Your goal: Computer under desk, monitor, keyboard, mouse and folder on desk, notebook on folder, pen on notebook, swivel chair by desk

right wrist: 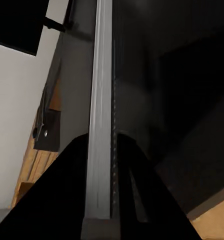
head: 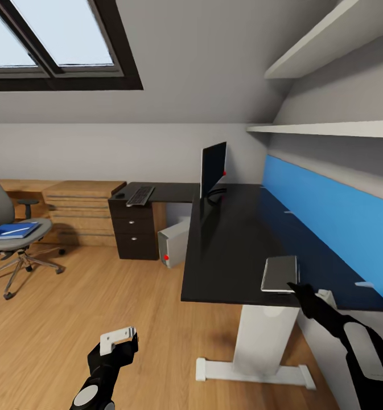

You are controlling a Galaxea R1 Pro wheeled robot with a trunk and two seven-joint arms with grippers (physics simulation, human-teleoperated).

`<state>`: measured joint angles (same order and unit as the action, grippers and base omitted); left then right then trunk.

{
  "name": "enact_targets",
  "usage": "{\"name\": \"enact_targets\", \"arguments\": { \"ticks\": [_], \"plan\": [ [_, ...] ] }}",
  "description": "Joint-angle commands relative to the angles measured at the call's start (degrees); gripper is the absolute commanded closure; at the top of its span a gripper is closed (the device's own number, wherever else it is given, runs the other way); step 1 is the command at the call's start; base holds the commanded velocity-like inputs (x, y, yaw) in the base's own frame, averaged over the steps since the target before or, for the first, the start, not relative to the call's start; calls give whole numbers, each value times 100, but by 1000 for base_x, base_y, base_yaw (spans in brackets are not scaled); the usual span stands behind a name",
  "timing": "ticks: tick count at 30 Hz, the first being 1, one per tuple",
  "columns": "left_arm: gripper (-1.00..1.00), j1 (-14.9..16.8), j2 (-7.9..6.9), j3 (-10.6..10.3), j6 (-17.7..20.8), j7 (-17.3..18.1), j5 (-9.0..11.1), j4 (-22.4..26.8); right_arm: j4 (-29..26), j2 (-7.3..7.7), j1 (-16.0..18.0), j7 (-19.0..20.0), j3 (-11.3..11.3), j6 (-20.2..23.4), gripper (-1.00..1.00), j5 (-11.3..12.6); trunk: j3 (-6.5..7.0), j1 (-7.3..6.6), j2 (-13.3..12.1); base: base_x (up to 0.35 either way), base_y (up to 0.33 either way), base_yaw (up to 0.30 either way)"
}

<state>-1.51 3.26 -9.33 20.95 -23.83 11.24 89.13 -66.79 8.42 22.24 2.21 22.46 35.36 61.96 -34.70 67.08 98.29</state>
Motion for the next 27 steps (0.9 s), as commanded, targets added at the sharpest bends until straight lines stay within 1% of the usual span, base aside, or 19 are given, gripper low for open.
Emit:
{"name": "enact_targets", "arguments": {
  "ticks": [1,2,3,4,5,6,7,8,10,11,13,14,15,17,20,24,27],
  "plan": [
    [-100,2,-1,-8,14,-43,54,8,-32,-37,2,33,15,34,100,-69,-5,0,2,0,0,228],
    [-100,2,-1,-8,14,-43,54,8,-86,-103,1,33,11,34,100,-169,-5,0,2,0,0,245],
    [-100,2,-1,-8,14,-43,54,8,-113,-136,1,33,8,34,100,-230,-5,0,2,0,0,251],
    [-100,2,-1,-8,14,-43,54,6,-334,-406,0,34,-2,27,100,-712,-5,0,2,0,0,268],
    [-100,2,-1,-8,14,-43,54,7,-378,-462,0,34,-2,26,100,-815,-5,0,2,0,0,270],
    [-100,2,-2,-8,14,-45,54,4,-466,-581,0,34,-3,26,100,-1040,-5,0,2,0,0,272],
    [-100,2,-4,-8,12,-44,54,3,-508,-642,0,34,-4,25,100,-1160,-5,0,2,0,0,272],
    [-100,2,-11,-8,10,-45,54,3,-584,-765,-1,36,-4,25,100,-1411,-5,0,2,0,0,273],
    [-100,2,-28,-8,8,-44,54,5,-645,-886,-4,39,-5,25,100,-1659,-5,0,2,0,0,274],
    [-100,2,-52,-8,7,-44,54,6,-693,-1000,-14,40,-5,23,100,-1889,-5,0,2,21,18,274],
    [-100,2,-71,-8,6,-43,54,7,-729,-1106,-25,41,-5,20,100,-2091,-5,0,2,65,57,274],
    [-100,2,-84,-8,3,-43,54,7,-751,-1206,-32,42,-5,18,100,-2256,-5,0,2,136,123,275],
    [-100,2,-88,-8,3,-43,54,8,-760,-1252,-34,42,-5,18,100,-2323,-5,0,2,156,142,275],
    [-100,2,-99,-8,0,-42,54,8,-779,-1404,-40,43,-13,16,100,-2497,-5,0,2,193,187,276],
    [-100,2,-103,-8,-1,-42,54,8,-786,-1482,-54,43,-73,16,100,-2566,-5,0,2,214,224,276],
    [-100,2,-105,-1,-3,-37,54,8,-786,-1522,-84,43,-251,11,100,-2600,-5,0,2,226,255,277],
    [-100,2,-106,0,-3,-35,57,8,-786,-1516,-107,37,-372,2,100,-2612,-6,0,2,224,269,279]
  ]
}}
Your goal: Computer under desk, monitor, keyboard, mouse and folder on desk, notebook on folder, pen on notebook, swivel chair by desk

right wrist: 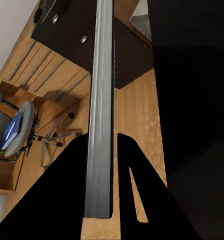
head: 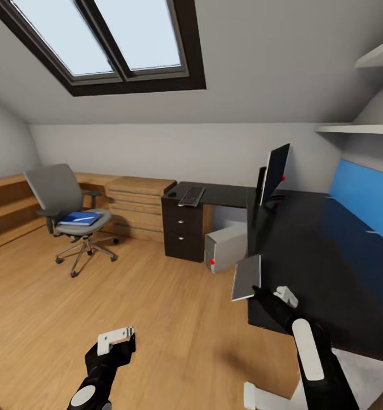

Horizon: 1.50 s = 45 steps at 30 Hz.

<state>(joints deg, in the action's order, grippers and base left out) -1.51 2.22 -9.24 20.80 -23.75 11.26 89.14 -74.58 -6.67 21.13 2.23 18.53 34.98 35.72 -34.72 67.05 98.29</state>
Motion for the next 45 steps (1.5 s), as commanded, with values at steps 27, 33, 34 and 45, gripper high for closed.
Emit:
{"name": "enact_targets", "arguments": {
  "ticks": [27,33,34,45],
  "plan": [
    [-100,2,-2,1,12,-42,60,7,-34,11,-30,637,31,49,100,173,-25,3,3,207,287,57],
    [-100,2,-2,1,12,-42,60,7,-31,-3,-30,670,444,35,100,361,-25,3,3,205,289,-139],
    [-100,2,-2,1,12,-42,60,7,-31,-7,-30,687,464,32,100,363,-25,3,3,205,289,-258],
    [-100,2,-2,1,12,-45,60,7,-21,-26,-30,1050,526,-98,100,366,-25,3,3,233,263,-266]
  ]
}}
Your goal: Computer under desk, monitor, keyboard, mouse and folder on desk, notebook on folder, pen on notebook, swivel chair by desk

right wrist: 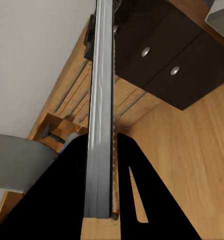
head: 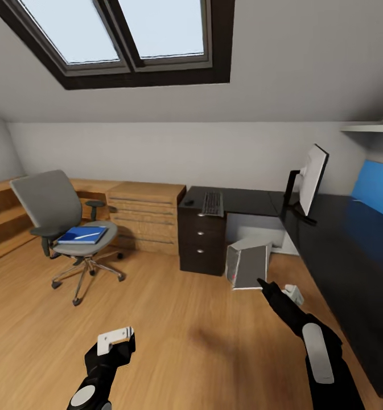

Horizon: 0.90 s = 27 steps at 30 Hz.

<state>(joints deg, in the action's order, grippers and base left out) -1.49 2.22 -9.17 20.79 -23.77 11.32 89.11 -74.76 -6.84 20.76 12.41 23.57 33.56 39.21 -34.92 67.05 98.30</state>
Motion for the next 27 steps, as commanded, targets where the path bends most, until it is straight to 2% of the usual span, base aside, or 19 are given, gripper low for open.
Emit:
{"name": "enact_targets", "arguments": {
  "ticks": [1,8,13,19,22,27],
  "plan": [
    [-100,0,-2,-8,12,-44,55,10,-1,-9,7,43,31,16,100,17,-5,3,2,283,174,-268],
    [-100,0,-2,-12,12,-48,53,-51,17,-10,7,83,171,-105,100,22,-5,3,2,311,39,-268],
    [-100,0,-2,-15,12,-49,47,-107,34,-17,7,86,533,-120,100,29,-5,3,2,321,-70,-268],
    [-100,0,-2,-15,12,-48,49,-113,48,-26,7,87,600,-117,100,49,-9,3,2,322,-46,-248],
    [-100,0,-2,-15,12,-48,47,-113,46,-22,7,89,602,-88,100,148,-14,3,2,322,-6,-99],
    [-100,0,-2,-15,12,-48,46,-113,42,-14,7,87,596,-61,100,473,-16,3,2,322,7,-36]
  ]
}}
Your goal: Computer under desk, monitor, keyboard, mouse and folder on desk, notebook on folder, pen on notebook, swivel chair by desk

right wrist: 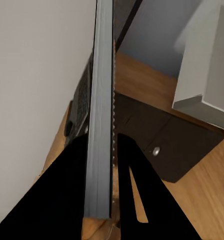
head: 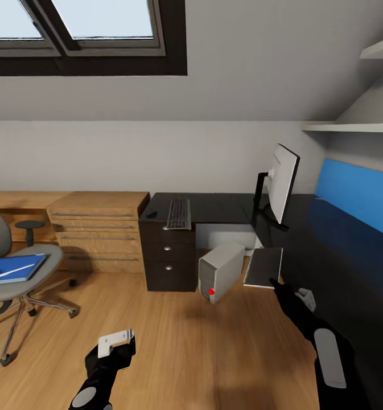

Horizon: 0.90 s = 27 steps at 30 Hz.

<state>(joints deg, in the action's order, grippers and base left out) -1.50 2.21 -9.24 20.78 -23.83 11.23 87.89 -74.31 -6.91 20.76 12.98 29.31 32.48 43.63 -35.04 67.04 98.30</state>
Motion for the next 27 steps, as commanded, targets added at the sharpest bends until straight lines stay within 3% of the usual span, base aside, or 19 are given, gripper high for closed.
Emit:
{"name": "enact_targets", "arguments": {
  "ticks": [1,8,27],
  "plan": [
    [-100,1,-1,-7,14,-43,55,9,-3,-6,7,31,20,47,100,65,-5,3,2,322,38,-16],
    [-100,1,-1,-7,6,-43,54,9,-4,5,7,31,12,60,100,202,-5,3,2,322,84,-3],
    [-100,1,-1,-15,5,-43,54,9,3,-7,7,395,-50,52,100,171,-5,3,2,322,107,0]
  ]
}}
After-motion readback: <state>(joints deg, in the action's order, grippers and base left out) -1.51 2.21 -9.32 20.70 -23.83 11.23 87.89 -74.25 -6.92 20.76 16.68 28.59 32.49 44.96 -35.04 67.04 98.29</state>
